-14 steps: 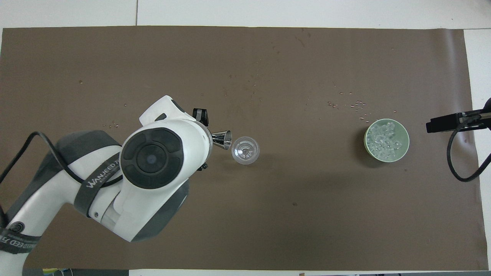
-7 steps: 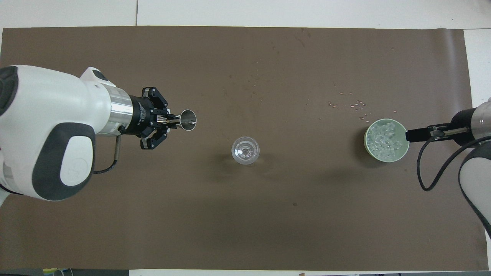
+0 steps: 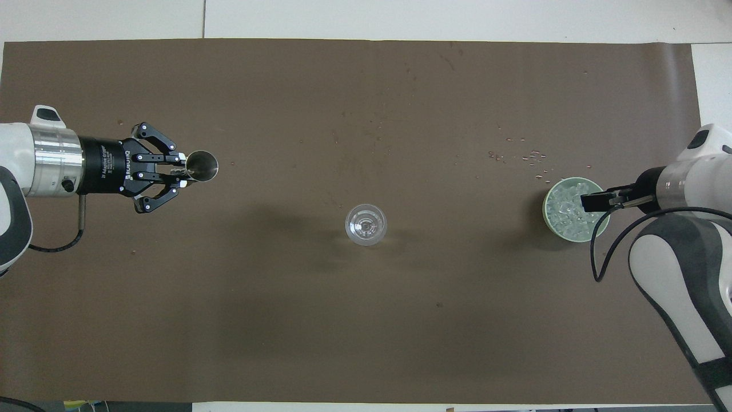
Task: Pour wine and add ice with both arms
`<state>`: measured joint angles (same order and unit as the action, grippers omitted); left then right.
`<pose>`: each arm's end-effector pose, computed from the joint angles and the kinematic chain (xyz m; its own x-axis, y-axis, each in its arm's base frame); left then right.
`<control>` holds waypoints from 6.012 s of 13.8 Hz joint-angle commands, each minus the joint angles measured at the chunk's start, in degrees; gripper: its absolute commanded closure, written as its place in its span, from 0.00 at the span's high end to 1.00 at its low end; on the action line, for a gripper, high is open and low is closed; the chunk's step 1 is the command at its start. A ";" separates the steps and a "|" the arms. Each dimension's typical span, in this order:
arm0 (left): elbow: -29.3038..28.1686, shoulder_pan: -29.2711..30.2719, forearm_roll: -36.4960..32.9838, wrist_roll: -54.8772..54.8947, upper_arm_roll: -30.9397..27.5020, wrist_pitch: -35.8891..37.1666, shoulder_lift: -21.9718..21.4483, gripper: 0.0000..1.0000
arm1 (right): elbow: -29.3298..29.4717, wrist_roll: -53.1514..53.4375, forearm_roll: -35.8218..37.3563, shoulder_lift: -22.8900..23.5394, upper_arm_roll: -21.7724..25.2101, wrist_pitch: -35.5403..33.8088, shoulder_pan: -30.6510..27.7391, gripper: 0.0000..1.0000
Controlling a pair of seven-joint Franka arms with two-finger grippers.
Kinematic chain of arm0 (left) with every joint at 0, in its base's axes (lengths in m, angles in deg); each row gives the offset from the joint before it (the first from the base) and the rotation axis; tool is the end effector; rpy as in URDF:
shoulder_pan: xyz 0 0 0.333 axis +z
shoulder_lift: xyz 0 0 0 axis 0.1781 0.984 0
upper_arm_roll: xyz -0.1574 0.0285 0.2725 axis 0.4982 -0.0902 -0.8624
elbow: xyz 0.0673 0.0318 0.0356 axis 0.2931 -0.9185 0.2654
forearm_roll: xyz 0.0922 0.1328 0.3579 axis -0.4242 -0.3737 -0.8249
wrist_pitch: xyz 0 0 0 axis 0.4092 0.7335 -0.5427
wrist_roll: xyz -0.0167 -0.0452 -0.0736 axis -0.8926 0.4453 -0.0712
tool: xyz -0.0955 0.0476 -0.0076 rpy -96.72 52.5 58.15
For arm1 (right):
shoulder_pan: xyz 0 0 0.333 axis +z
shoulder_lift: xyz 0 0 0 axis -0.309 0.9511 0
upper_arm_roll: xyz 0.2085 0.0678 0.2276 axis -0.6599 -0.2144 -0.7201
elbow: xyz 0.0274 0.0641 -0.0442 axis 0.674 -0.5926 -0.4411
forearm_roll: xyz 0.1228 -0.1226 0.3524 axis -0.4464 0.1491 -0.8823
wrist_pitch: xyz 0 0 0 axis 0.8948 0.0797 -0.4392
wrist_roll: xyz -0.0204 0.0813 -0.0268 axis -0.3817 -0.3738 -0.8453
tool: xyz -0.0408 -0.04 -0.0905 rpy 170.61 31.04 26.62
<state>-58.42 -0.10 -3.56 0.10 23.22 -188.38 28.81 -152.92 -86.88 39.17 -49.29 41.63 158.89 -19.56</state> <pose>0.5493 -0.0599 0.4736 0.0886 0.7849 -0.6132 0.9937 -0.0271 0.1089 0.5224 -0.0329 0.4294 0.9728 0.1958 0.1236 0.1976 -0.9803 -0.0025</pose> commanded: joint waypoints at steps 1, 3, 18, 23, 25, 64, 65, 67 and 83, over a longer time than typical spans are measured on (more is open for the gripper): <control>-0.82 5.69 5.60 8.27 0.66 3.43 2.47 0.00 | -0.81 -3.28 -0.98 0.61 0.04 1.72 -0.11 1.00; -0.29 8.86 10.00 10.23 0.66 5.29 5.12 0.00 | -0.81 -6.18 -0.98 1.75 0.04 2.95 0.50 0.97; 13.68 24.68 24.60 25.88 0.57 22.69 29.29 0.00 | -5.20 -16.92 -1.07 4.65 0.04 8.57 0.59 0.73; 13.07 26.01 24.87 27.20 0.48 21.64 30.79 0.00 | -5.46 -14.45 -1.15 5.71 0.04 9.64 1.65 0.70; 9.57 26.01 24.87 27.89 0.48 19.54 30.01 0.00 | -6.51 -14.89 -1.16 5.45 0.04 9.72 1.04 0.66; 19.13 13.36 -22.92 33.95 0.66 -0.07 18.15 1.00 | -2.21 -9.27 -2.56 9.66 0.04 6.38 1.12 0.54; 19.13 11.79 -24.34 35.96 0.57 0.71 17.00 1.00 | -2.47 -9.35 -2.56 9.66 0.13 6.82 1.12 0.54; 18.87 9.32 -28.29 40.01 0.57 2.64 14.54 1.00 | -2.91 -9.53 -2.56 9.58 0.04 7.00 1.12 0.54; 24.93 8.87 -40.35 77.82 0.13 20.32 7.15 1.00 | -3.44 -11.64 -2.56 9.22 0.13 7.09 0.33 0.30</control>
<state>-34.50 8.72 -42.77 76.03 23.18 -170.04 36.30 -156.12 -97.05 37.27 -39.54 42.12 165.95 -18.44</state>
